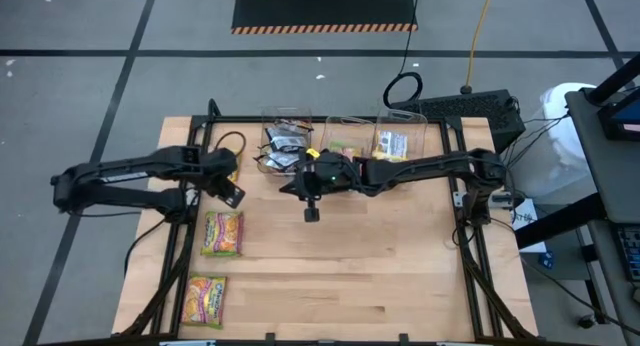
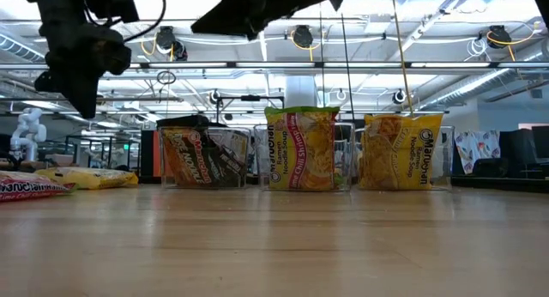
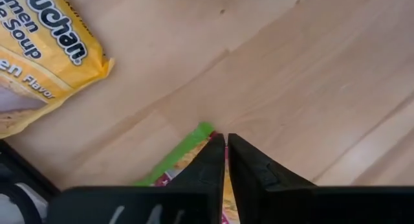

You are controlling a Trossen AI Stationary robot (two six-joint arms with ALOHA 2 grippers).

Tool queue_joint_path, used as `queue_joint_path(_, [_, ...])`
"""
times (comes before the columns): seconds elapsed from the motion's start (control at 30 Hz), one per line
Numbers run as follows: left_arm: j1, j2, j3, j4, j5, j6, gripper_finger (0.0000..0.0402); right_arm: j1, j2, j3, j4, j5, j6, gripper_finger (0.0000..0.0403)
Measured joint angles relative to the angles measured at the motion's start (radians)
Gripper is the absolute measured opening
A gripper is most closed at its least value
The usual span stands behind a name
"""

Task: Sort Maruchan noodles
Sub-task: Put the green noodle pack into the middle transparent bin

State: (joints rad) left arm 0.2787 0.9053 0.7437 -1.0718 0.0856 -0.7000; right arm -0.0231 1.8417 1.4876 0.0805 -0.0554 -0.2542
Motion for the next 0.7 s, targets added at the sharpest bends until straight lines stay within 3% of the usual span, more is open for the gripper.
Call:
queue_joint_path(0.33, [0.002, 0.144, 0.0, 0.0, -0.008, 0.135, 0.0062, 0.019, -0.053, 0.0, -0.017, 0.001, 0.003, 0.0])
queue_joint_path(0.47, [0.002, 0.198, 0.0, -0.017, -0.003, 0.123, 0.0077, 0.021, -0.06, 0.0, -0.039, 0.001, 0.004, 0.0])
queue_joint_path(0.7, [-0.002, 0.27, 0.0, -0.133, 0.204, 0.114, 0.0079, 0.021, -0.063, 0.0, -0.066, 0.001, 0.005, 0.0])
